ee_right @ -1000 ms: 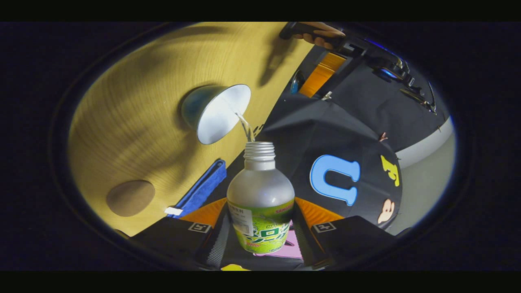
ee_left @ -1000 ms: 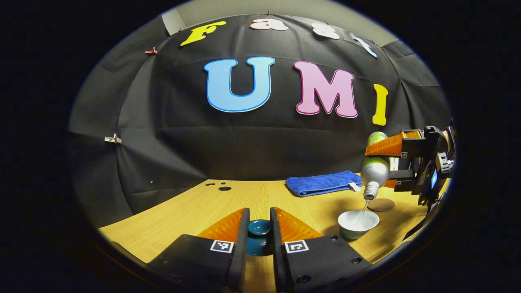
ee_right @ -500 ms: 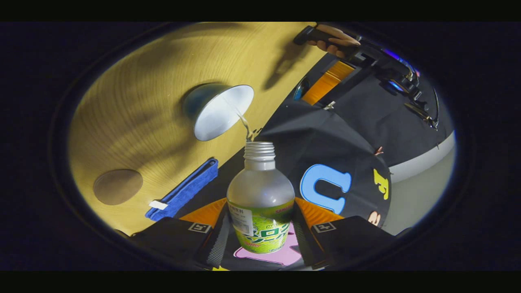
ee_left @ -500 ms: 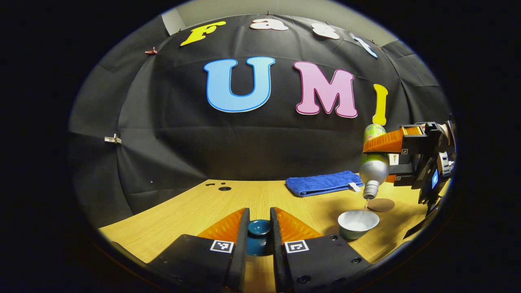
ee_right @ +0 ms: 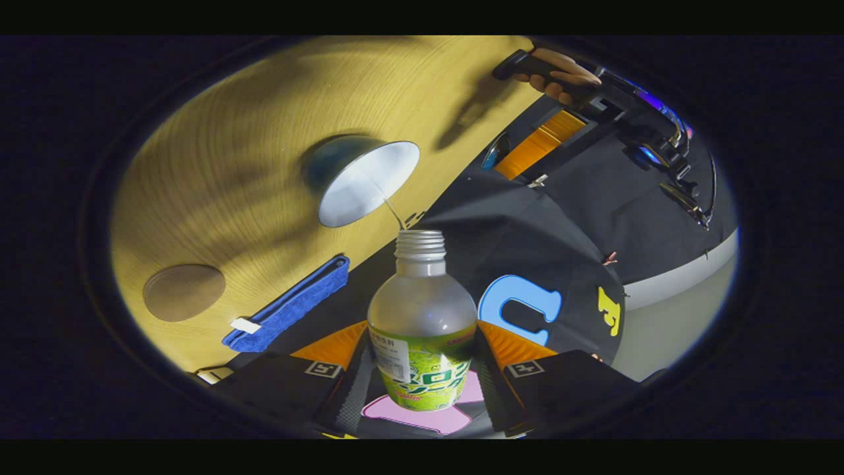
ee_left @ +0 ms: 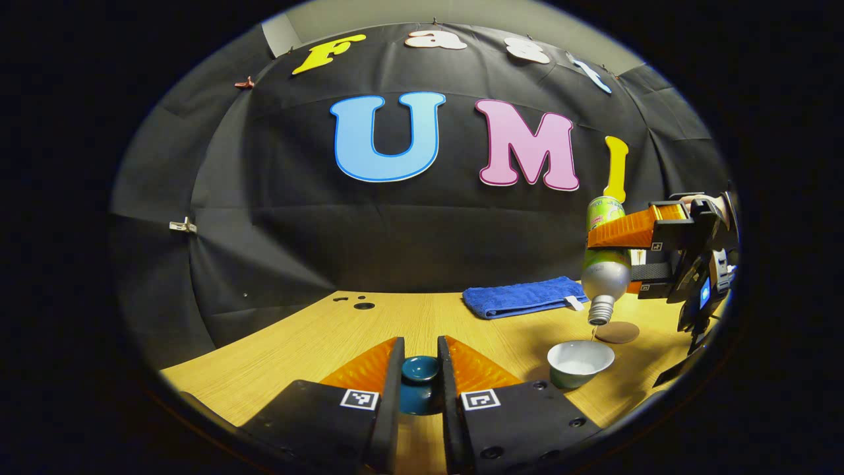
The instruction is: Open the teacup lid with one hand, grasp the water bottle and pour water into the teacup with the other hand; after pouring, place the water bottle on the coaster and then close the teacup lid.
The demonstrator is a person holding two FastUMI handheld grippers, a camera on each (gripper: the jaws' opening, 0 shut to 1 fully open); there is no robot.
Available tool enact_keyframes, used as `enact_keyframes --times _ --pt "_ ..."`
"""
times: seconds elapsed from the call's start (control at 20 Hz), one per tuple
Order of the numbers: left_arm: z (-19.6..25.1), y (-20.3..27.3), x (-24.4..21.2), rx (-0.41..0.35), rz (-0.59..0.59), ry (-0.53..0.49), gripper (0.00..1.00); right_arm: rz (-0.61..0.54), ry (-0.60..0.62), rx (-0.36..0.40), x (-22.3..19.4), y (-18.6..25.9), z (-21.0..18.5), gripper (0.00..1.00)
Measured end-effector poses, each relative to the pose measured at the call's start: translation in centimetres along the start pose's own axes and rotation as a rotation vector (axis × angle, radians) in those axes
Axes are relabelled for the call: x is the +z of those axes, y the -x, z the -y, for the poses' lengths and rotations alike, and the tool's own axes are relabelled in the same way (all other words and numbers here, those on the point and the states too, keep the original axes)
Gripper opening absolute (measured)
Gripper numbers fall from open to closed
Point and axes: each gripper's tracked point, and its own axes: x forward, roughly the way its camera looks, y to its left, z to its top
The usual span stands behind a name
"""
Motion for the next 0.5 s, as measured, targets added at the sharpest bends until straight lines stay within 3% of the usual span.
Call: enact_keyframes --times 0.5 --pt "0.01 -0.04 -0.05 0.001 0.001 0.0 0.31 0.002 0.011 -0.006 0.07 -0.2 0.24 0.75"
